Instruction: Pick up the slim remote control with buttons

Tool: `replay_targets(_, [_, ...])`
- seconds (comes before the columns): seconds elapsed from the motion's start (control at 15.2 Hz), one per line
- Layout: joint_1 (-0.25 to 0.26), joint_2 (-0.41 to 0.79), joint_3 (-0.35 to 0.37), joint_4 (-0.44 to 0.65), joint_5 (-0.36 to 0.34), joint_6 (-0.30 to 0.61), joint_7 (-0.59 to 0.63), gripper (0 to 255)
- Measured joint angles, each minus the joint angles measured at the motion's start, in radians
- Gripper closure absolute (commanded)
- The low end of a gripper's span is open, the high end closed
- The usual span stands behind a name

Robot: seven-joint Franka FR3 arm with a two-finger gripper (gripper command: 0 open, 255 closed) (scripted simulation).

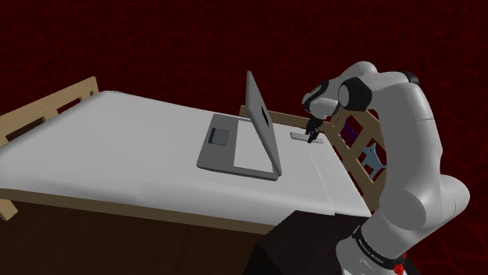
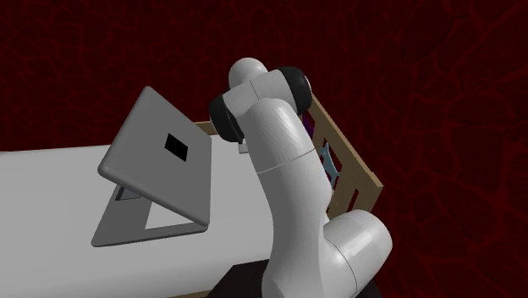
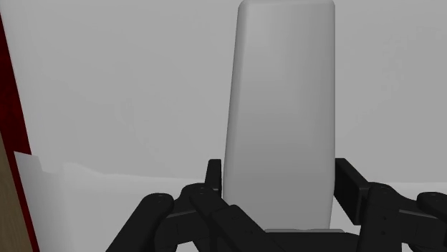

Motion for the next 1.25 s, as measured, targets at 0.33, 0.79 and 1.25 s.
replay_targets(0.33, [0.002, -0.01, -0.005, -0.003, -0.004, -0.008, 0.001, 255])
replay_targets(0.79, [0.019, -0.068, -0.031, -0.006, -0.033, -0.06, 0.016, 255])
replay_targets(1.25, [0.035, -0.122, -0.055, -0.002, -0.062, -0.116, 0.034, 255])
